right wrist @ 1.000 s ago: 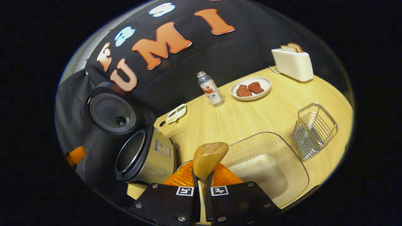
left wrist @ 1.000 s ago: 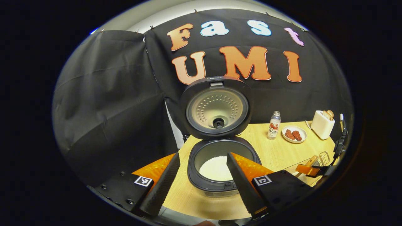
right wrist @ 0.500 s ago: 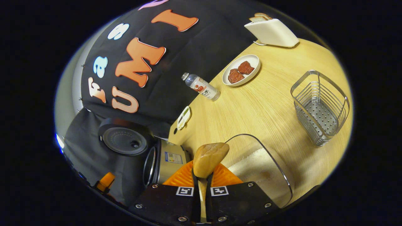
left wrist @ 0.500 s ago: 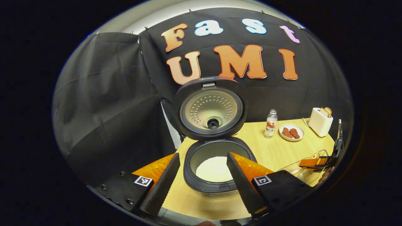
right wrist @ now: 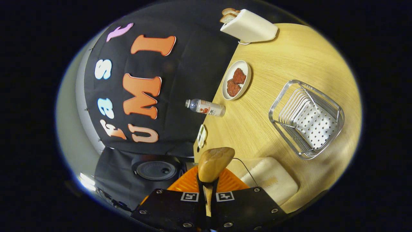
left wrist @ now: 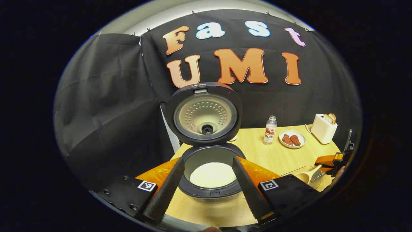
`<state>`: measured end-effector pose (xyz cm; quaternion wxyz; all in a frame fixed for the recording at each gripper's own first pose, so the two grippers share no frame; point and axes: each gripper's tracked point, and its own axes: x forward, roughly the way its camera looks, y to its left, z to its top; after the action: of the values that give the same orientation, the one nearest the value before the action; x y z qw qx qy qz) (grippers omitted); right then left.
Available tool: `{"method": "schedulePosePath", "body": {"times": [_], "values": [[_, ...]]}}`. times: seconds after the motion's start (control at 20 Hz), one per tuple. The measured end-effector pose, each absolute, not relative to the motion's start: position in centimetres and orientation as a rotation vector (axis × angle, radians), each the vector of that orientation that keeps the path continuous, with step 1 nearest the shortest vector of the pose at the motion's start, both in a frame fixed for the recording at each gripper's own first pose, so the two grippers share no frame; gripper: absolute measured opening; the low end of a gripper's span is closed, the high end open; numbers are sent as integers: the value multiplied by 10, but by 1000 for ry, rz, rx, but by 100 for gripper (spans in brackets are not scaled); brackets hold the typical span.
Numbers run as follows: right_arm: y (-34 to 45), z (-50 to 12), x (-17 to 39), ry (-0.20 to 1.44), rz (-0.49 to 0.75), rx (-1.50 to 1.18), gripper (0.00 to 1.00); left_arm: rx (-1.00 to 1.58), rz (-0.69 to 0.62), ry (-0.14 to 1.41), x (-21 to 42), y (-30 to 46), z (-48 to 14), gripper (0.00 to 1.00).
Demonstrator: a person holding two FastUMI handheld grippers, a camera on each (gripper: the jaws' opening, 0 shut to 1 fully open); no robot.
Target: Close the left gripper, press the button to open the rice cooker; take a wooden spoon from the chopstick holder with the right hand, scoop a spoonful of rice and pour it into the rice cooker, then put the wooden spoon back into the chopstick holder.
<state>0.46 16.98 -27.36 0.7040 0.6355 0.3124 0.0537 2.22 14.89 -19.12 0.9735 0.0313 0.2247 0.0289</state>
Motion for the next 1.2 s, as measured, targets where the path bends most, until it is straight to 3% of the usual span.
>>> {"method": "schedulePosePath", "body": {"times": [0.05,0.1,0.3,0.55,0.65,0.7,1.15,1.2], "values": [[167,-266,6,683,129,1458,6,56,60,447,22,148,-190,96],[165,-258,10,669,137,1505,5,51,63,440,23,148,-188,100],[168,-220,24,624,197,1629,6,29,90,420,19,149,-185,96],[190,-176,46,600,287,1728,6,-5,129,392,8,163,-178,100],[203,-162,57,604,317,1730,6,-22,149,379,1,172,-175,96],[210,-159,63,613,329,1722,6,-29,159,373,0,176,-173,100],[313,-134,105,739,431,1637,6,-35,282,337,-26,232,-172,100],[324,-132,111,749,442,1629,6,-41,290,337,-29,237,-176,96]]}}
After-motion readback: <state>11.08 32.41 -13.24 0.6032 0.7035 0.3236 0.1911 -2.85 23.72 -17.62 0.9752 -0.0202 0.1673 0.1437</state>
